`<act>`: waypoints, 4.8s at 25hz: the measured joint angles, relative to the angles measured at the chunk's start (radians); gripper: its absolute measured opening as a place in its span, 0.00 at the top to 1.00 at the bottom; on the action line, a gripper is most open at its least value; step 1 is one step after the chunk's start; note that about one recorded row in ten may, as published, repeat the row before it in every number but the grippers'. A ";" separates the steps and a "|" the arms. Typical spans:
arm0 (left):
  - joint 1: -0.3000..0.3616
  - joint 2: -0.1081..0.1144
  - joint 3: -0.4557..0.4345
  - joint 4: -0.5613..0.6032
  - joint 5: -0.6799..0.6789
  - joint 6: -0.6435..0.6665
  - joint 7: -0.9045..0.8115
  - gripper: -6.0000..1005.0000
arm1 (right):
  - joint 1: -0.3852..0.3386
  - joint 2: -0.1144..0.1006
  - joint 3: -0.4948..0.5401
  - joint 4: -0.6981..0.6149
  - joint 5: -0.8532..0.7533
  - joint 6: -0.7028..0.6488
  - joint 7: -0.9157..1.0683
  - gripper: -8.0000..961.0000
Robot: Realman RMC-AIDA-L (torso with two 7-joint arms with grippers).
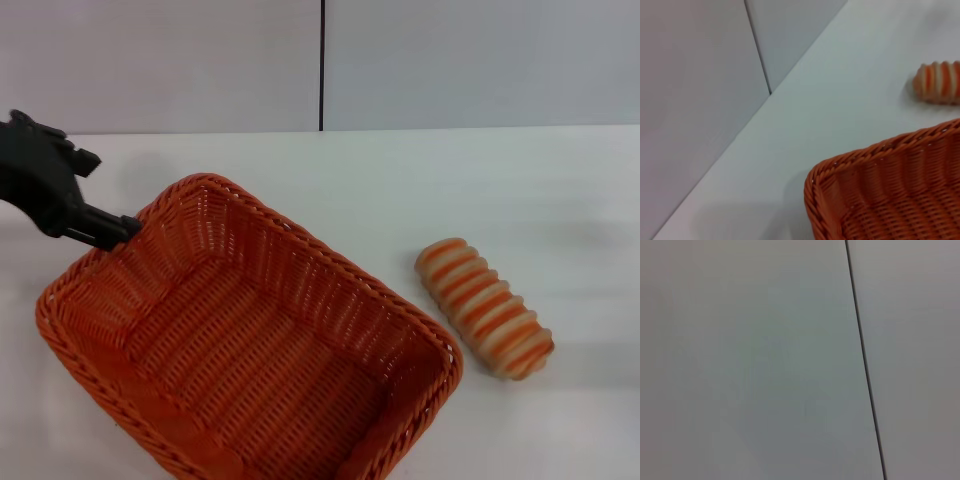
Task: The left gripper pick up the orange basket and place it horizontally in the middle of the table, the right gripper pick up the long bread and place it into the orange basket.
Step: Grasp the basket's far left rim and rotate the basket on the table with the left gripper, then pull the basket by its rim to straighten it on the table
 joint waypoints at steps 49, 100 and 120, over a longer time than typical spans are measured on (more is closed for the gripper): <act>-0.031 -0.008 0.416 -0.356 0.263 -0.309 -0.136 0.34 | 0.013 -0.002 0.000 -0.011 0.000 0.046 0.005 0.38; -0.038 0.002 0.138 -0.351 0.298 -0.150 -0.542 0.85 | 0.067 -0.007 0.012 -0.014 -0.024 0.086 0.016 0.38; -0.062 0.013 -0.020 -0.426 0.125 -0.146 -0.547 0.74 | 0.066 -0.004 0.012 -0.016 -0.025 0.083 0.016 0.38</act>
